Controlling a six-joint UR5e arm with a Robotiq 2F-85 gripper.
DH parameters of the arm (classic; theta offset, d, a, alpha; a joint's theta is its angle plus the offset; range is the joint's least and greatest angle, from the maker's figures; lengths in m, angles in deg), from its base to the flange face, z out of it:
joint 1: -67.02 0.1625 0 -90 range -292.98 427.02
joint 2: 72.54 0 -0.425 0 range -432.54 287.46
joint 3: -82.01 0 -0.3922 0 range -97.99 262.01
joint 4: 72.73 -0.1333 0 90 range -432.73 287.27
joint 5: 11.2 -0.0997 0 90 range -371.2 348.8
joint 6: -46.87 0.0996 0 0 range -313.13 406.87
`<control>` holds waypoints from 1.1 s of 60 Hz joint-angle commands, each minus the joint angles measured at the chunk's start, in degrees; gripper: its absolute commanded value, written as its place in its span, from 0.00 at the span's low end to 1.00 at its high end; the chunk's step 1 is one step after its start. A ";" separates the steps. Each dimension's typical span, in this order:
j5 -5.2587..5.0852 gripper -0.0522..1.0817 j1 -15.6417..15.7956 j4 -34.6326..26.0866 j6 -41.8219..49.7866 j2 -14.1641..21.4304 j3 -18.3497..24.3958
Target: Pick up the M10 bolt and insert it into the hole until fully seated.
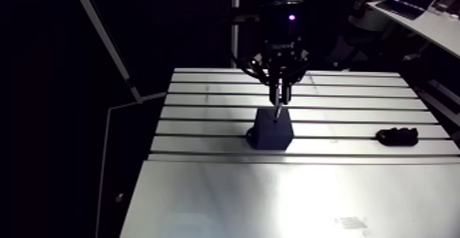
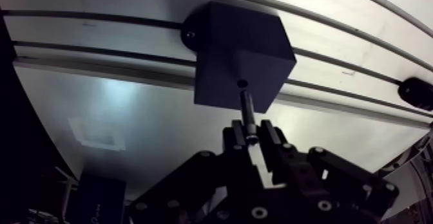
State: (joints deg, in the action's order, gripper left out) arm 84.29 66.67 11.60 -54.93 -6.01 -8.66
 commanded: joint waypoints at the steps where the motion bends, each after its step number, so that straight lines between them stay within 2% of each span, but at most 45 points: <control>1: 0.00 1.00 0.00 0.00 -0.18 -0.03 -0.41; 66: 0.18 1.00 0.00 1.32 -0.19 -0.57 -1.13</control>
State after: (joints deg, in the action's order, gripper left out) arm 84.50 66.67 12.58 -55.04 -6.56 -9.80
